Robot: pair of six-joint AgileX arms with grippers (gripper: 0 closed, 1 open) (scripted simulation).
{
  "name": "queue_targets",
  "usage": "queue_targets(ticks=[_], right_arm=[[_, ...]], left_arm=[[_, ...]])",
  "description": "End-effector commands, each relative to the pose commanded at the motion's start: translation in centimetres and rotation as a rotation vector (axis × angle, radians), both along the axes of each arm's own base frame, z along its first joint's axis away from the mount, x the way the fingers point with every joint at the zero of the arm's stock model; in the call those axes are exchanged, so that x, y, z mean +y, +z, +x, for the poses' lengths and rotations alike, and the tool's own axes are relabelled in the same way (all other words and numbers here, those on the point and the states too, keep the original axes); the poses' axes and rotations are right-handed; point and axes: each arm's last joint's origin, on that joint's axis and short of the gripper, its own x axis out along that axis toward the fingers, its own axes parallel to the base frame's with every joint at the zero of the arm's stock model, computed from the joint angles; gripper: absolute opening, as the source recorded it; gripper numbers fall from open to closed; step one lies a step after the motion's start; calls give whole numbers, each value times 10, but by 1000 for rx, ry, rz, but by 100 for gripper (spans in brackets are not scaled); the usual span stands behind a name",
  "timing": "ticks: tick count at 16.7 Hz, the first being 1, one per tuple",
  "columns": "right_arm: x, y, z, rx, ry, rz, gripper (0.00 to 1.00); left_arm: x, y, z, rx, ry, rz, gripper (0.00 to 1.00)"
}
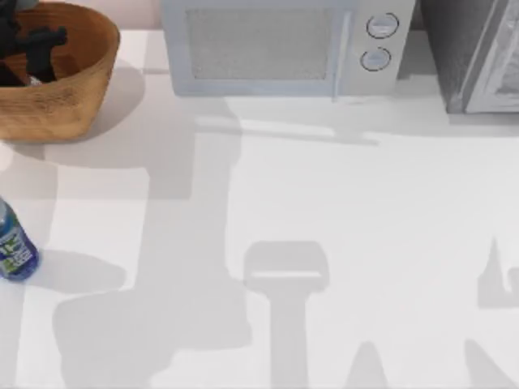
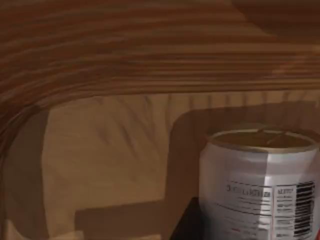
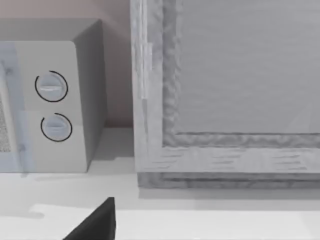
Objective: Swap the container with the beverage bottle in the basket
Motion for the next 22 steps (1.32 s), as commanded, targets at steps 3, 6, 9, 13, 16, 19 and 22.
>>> queue_targets(ticks=[3,6,9,13,16,19,22], right_arm=[[0,0,0,0,0,0,100],[0,0,0,0,0,0,100],[0,0,0,0,0,0,100],[0,0,0,0,0,0,100],[0,0,0,0,0,0,100],[0,0,0,0,0,0,100],[0,0,0,0,0,0,100]], left_arm=[[0,0,0,0,0,0,10],[0,0,0,0,0,0,0],[0,0,0,0,0,0,0],[-3,34,-4,-42,5,-5,0],[-2,36,-5,-37,14,2,0],[-1,56,-7,-51,35,30,0],[-5,100,-18,-118,50,75,0]])
